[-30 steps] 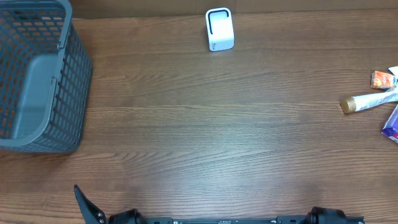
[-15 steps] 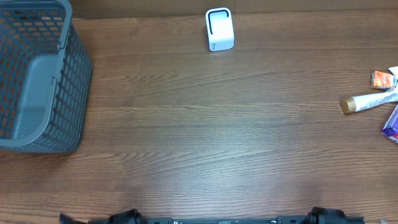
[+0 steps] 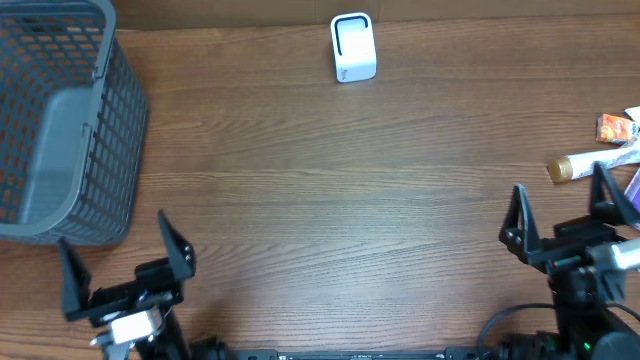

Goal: Scan the item barcode

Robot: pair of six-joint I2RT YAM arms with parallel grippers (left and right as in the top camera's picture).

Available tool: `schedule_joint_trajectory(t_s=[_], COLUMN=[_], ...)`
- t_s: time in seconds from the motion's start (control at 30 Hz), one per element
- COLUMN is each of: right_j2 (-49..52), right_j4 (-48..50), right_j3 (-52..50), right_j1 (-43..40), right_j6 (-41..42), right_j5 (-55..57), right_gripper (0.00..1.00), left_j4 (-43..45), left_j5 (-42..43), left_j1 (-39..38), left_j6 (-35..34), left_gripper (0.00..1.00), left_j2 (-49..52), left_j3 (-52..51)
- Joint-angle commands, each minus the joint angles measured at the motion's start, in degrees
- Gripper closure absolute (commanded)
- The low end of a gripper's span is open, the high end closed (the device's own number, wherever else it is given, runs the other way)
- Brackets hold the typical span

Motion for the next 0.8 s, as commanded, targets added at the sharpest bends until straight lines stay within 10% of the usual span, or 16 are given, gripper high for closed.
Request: schedule_joint_trajectory(t_s=[0.0,0.77], right_j2=[-0.37,-0.37], right_j4=[1.14,-20.48], right_j3=[-3.63,-8.92], right_j1=[0.17,0.17], right_j6=[-0.04,0.13], right_j5=[-0.07,0.22], right_gripper=[0.00,0.00], left_j4=[4.59,-12.68], left_j5=[1.01,4.74], left_j1=[0.31,0.24], left_j6=[-2.38,-8.94], left_gripper=[0.00,0.00], left_j2=[-0.22,-0.22], left_j3=[-6.23,-11.10])
